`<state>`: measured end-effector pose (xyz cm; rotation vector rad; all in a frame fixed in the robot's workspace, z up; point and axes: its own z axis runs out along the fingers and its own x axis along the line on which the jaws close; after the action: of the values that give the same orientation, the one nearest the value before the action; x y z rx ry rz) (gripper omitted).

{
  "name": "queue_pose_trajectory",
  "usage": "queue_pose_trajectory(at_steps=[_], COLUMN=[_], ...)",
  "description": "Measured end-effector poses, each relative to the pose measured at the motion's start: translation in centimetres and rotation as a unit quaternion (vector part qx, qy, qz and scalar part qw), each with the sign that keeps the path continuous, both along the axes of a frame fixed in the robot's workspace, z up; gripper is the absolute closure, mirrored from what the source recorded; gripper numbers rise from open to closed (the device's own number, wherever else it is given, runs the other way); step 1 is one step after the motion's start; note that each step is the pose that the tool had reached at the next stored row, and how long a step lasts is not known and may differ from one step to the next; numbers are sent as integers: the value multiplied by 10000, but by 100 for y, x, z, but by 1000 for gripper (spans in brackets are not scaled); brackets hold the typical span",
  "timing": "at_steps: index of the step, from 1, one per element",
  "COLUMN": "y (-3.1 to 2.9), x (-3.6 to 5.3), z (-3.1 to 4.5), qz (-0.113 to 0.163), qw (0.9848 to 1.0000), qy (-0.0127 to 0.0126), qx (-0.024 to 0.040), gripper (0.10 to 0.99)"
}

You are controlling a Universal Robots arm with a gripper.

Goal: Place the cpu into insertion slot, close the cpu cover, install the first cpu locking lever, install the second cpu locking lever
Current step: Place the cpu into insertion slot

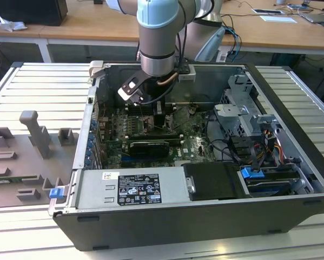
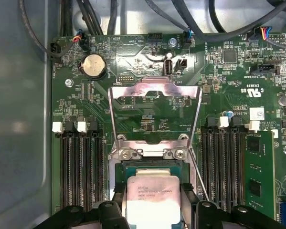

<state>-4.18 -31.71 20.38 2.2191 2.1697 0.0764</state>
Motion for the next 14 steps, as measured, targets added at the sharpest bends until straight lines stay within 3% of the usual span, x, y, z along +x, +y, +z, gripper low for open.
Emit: queue_pose_trajectory(at_steps=[11,13,14], y=[16,15,15], x=[2,3,3], z=[-39,-46,-46], qz=[-1,-1,0], qw=[10000,10000,10000], qy=[-1,0,0], qx=[-18,-29,-32], gripper=[549,533,471])
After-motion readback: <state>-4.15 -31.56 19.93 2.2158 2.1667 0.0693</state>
